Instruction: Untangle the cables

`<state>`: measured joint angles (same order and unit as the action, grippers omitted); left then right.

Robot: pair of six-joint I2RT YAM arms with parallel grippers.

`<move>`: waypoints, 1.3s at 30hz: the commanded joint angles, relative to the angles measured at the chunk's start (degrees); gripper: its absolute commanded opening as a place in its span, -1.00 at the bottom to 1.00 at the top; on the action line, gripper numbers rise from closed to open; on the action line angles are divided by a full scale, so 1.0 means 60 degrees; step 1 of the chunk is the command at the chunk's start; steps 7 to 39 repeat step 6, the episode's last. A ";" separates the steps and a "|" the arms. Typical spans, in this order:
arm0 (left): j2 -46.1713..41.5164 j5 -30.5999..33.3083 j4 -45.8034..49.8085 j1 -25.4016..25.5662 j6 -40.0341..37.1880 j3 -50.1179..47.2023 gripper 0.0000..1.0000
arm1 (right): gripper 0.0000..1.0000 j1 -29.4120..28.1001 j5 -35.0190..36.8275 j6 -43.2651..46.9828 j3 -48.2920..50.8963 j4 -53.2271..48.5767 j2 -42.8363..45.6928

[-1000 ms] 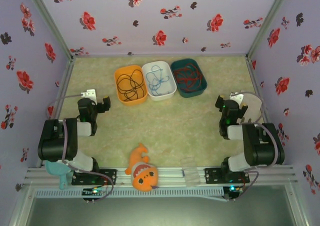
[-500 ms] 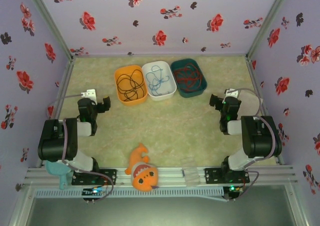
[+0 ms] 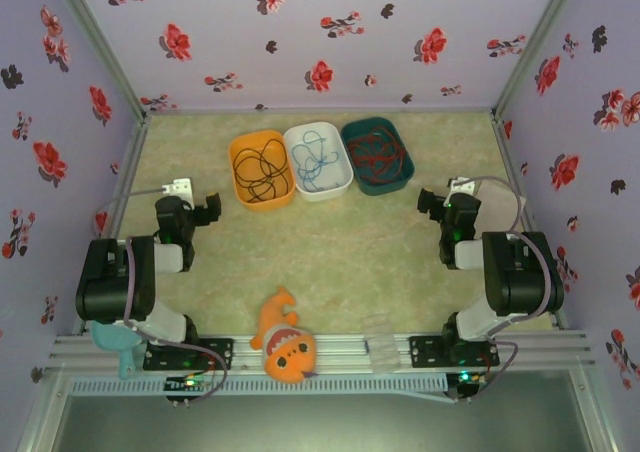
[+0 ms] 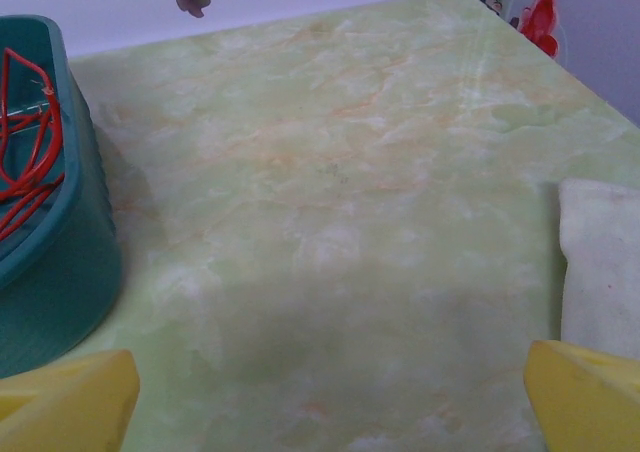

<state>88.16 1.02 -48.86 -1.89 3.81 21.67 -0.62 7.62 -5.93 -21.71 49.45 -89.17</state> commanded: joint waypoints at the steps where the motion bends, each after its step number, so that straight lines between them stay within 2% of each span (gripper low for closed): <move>1: 0.0018 -0.0153 -0.0196 -0.0026 -0.0267 0.0197 0.99 | 0.99 0.0058 -0.0055 0.0169 -0.0160 0.0067 -0.0022; 39: 0.0017 -0.0153 -0.0205 -0.0032 -0.0270 0.0182 0.99 | 0.99 0.0067 -0.0054 0.0176 -0.0160 0.0072 -0.0028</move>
